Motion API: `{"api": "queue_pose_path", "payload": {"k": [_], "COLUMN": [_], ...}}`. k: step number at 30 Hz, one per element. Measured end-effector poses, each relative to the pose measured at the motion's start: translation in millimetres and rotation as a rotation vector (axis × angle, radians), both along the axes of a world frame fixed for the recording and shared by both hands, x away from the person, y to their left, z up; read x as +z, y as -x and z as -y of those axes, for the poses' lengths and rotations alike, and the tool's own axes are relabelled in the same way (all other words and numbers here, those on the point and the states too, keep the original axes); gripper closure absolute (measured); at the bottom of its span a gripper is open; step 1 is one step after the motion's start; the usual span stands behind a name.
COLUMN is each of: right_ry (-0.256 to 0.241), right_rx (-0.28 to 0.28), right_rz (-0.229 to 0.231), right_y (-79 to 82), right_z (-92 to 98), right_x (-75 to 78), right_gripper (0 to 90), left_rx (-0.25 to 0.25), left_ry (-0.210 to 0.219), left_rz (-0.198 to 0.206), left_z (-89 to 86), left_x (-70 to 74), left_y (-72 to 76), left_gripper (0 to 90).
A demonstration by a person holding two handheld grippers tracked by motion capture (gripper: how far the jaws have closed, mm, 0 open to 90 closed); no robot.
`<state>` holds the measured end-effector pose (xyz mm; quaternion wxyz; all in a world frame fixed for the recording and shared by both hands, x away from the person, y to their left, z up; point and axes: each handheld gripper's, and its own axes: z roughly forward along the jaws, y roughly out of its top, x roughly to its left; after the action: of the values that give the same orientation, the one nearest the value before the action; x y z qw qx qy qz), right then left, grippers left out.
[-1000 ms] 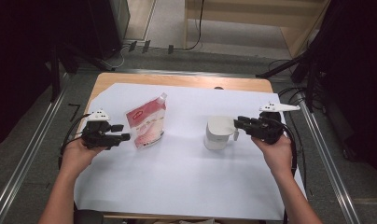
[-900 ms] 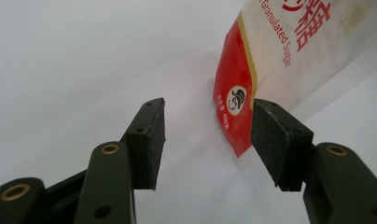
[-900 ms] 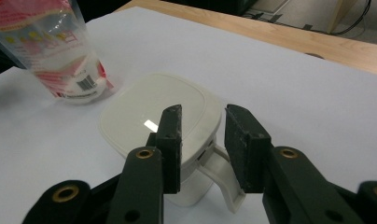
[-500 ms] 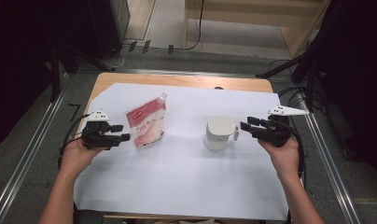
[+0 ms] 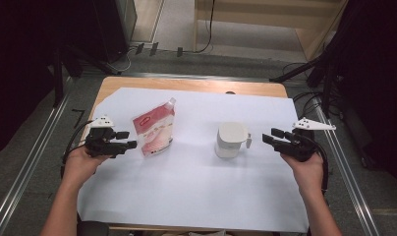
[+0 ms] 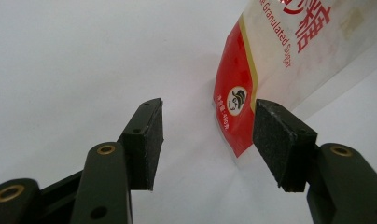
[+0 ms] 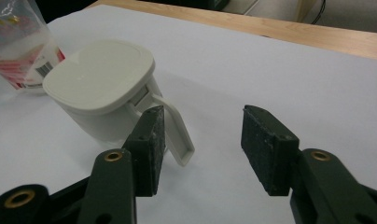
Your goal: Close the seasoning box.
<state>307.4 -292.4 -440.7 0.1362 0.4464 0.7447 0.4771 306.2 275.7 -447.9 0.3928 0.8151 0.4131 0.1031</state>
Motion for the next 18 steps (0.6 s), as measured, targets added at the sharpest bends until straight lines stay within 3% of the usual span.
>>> {"api": "queue_pose_path", "payload": {"k": [10, 18], "right_ry": [0.002, 0.015], "right_rx": [-0.039, -0.044], "right_rz": [-0.020, -0.045], "right_y": [11.5, 9.0], "right_z": [14.3, 13.7], "right_x": [-16.5, -22.5], "right_gripper": [42.1, 40.6], "left_rx": [0.007, 0.005], "left_ry": [0.005, 0.006], "left_rz": [0.002, -0.003], "left_z": [-0.4, -1.3], "left_x": [-0.8, -0.9], "left_y": [0.0, -0.1], "left_gripper": [43.6, 42.9]}}
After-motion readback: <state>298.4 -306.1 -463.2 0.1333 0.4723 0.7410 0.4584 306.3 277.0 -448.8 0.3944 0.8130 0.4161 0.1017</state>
